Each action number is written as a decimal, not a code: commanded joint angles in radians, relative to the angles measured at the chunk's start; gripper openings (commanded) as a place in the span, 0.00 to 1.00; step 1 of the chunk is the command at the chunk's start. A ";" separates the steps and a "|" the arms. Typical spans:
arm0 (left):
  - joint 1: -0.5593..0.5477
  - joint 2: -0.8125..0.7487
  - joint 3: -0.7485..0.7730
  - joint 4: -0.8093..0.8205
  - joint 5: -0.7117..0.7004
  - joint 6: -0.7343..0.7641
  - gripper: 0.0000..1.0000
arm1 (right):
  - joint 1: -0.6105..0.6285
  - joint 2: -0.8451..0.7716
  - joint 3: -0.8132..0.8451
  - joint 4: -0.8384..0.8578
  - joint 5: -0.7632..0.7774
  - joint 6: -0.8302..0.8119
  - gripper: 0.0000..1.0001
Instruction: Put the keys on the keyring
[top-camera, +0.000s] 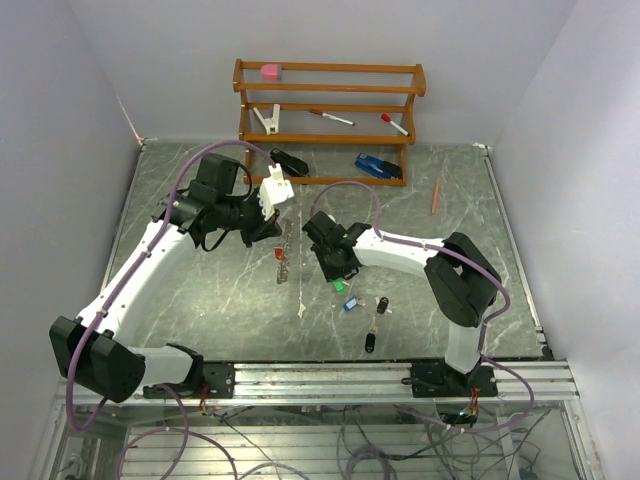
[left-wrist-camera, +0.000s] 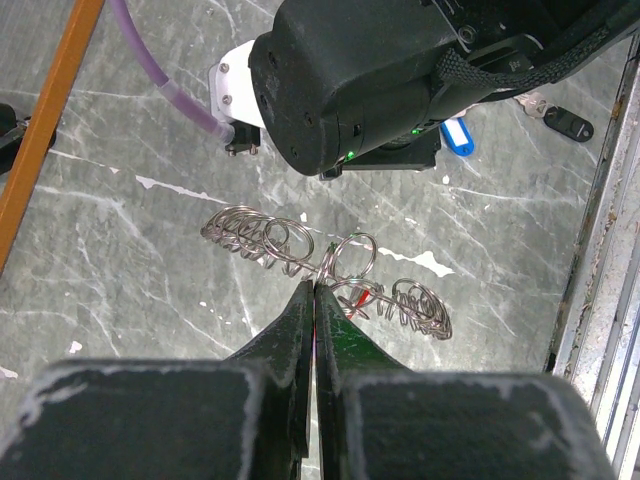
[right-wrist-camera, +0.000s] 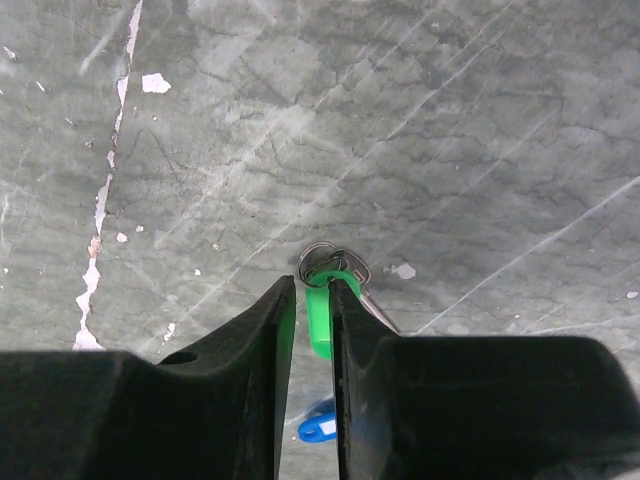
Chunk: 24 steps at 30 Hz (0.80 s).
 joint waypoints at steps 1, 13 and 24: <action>0.007 -0.016 0.003 0.026 0.030 0.001 0.07 | 0.002 0.020 -0.002 -0.002 0.029 -0.001 0.20; 0.010 -0.017 0.004 0.024 0.032 0.004 0.07 | 0.001 0.012 -0.007 0.006 0.056 0.000 0.17; 0.012 -0.020 0.003 0.024 0.033 0.002 0.07 | -0.008 -0.019 -0.014 0.014 0.098 0.005 0.14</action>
